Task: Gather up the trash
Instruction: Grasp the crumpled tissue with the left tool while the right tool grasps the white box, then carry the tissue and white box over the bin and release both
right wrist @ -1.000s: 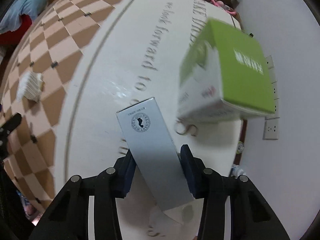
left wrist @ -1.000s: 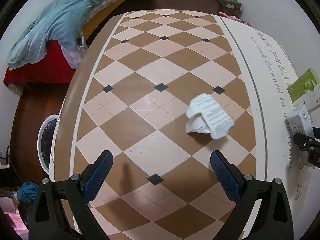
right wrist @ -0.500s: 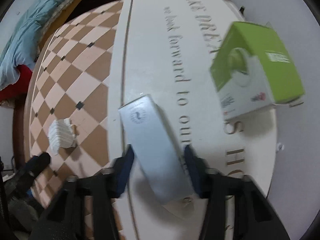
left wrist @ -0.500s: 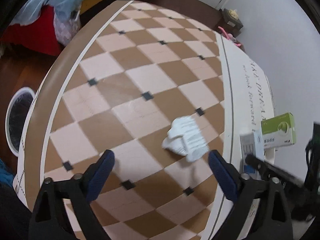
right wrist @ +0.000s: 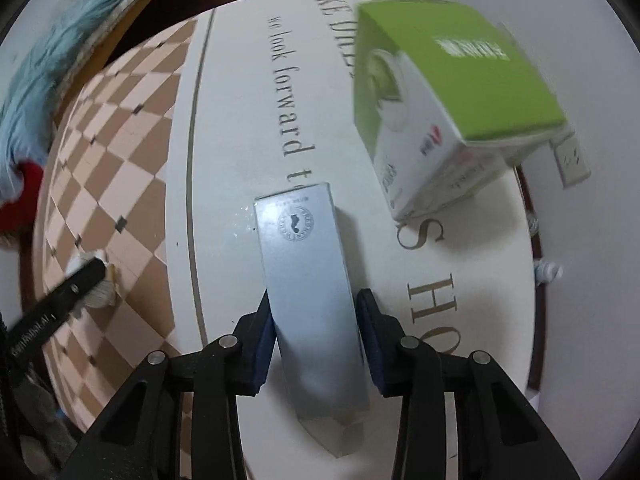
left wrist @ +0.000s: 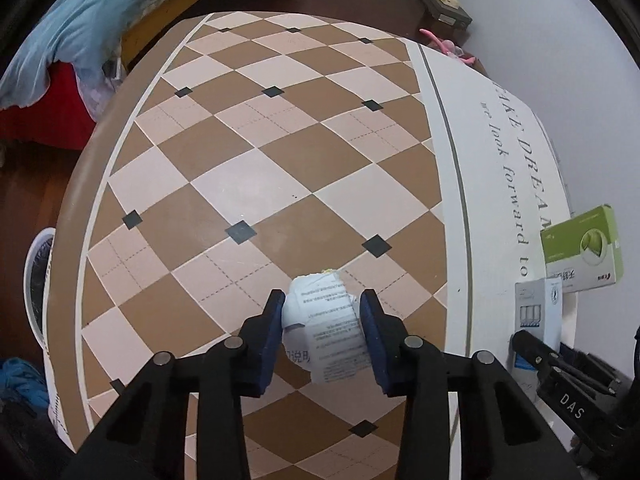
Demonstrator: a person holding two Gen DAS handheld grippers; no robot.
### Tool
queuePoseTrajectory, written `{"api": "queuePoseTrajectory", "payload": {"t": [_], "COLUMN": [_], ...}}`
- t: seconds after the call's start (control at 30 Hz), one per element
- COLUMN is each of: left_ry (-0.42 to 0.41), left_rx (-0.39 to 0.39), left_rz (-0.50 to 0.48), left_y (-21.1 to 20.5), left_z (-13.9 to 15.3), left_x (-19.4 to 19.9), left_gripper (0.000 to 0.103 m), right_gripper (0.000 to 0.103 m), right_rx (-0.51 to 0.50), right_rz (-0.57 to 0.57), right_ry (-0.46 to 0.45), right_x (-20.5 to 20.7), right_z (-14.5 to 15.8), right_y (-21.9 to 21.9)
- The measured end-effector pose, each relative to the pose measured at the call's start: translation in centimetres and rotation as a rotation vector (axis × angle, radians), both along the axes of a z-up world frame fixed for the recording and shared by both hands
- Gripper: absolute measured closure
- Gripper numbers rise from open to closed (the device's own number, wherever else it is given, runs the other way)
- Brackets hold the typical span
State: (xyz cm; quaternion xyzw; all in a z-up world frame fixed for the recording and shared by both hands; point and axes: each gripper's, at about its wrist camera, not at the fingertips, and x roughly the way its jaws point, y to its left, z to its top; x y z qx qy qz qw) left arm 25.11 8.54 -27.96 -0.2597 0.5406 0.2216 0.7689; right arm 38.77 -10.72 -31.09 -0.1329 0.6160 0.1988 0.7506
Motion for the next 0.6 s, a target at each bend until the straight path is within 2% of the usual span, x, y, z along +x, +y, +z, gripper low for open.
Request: {"api": "queuePoseTrajectory", "payload": {"t": [0.1, 0.27, 0.43, 0.6], "left_ry": [0.005, -0.029, -0.086, -0.146], "left_rx": [0.028, 0.06, 0.143, 0.185], "left_rz": [-0.007, -0.013, -0.031, 0.0], "left_y": [0.0, 0.0, 0.4, 3.0], "left_z": [0.2, 2.0, 5.7, 9.7], "left_x": [-0.4, -1.5, -3.4, -7.1], "left_gripper": [0.069, 0.069, 0.069, 0.069], "right_gripper": [0.064, 0.065, 0.065, 0.065], "right_rx": [-0.031, 0.001, 0.068, 0.159], "right_rz": [0.023, 0.013, 0.025, 0.055], "right_ry": [-0.024, -0.026, -0.07, -0.104], "right_x": [-0.3, -0.7, -2.9, -5.6], "right_z": [0.0, 0.5, 3.4, 7.1], "right_y": [0.7, 1.1, 1.2, 3.9]}}
